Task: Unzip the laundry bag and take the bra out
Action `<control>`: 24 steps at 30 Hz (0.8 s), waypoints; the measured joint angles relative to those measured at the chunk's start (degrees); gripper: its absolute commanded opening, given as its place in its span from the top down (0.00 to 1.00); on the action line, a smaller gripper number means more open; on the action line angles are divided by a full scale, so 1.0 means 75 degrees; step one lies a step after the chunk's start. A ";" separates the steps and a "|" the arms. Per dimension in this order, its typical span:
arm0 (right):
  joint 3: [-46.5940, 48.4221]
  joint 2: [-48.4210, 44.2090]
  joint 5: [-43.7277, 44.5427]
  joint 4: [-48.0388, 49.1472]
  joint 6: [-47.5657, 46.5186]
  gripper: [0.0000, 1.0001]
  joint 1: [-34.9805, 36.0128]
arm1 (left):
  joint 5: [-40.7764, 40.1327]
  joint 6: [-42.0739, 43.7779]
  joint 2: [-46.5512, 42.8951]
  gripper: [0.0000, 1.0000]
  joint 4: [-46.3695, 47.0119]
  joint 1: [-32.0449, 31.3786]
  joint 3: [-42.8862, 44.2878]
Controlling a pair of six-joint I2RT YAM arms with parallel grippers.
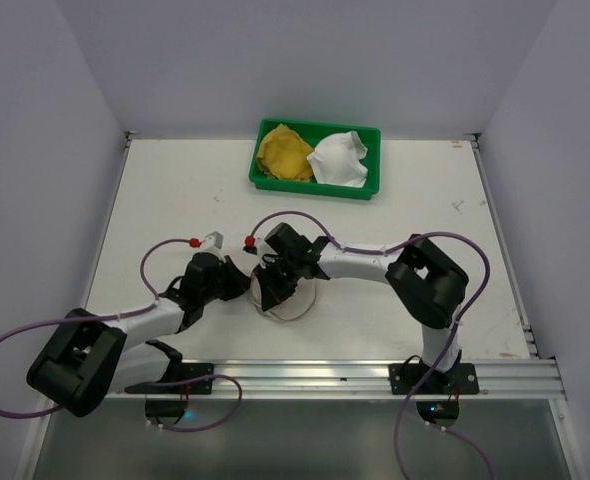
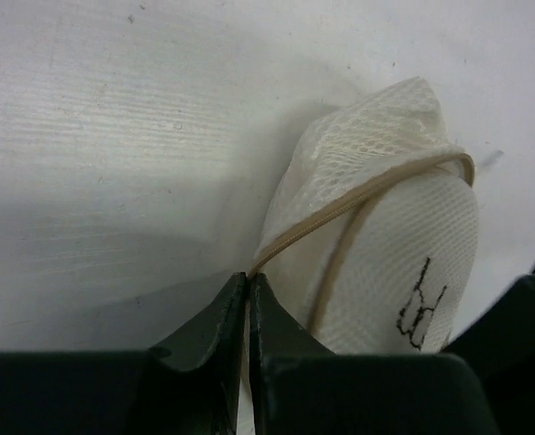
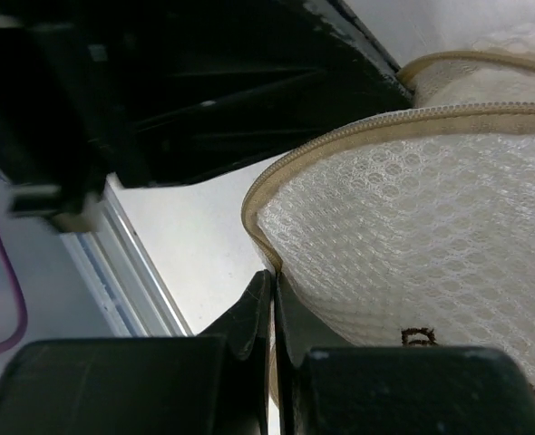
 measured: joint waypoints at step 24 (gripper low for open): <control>0.0300 0.0367 0.0108 0.0082 -0.0073 0.41 0.0000 | -0.1221 0.0157 -0.2270 0.04 -0.3640 0.0367 0.0670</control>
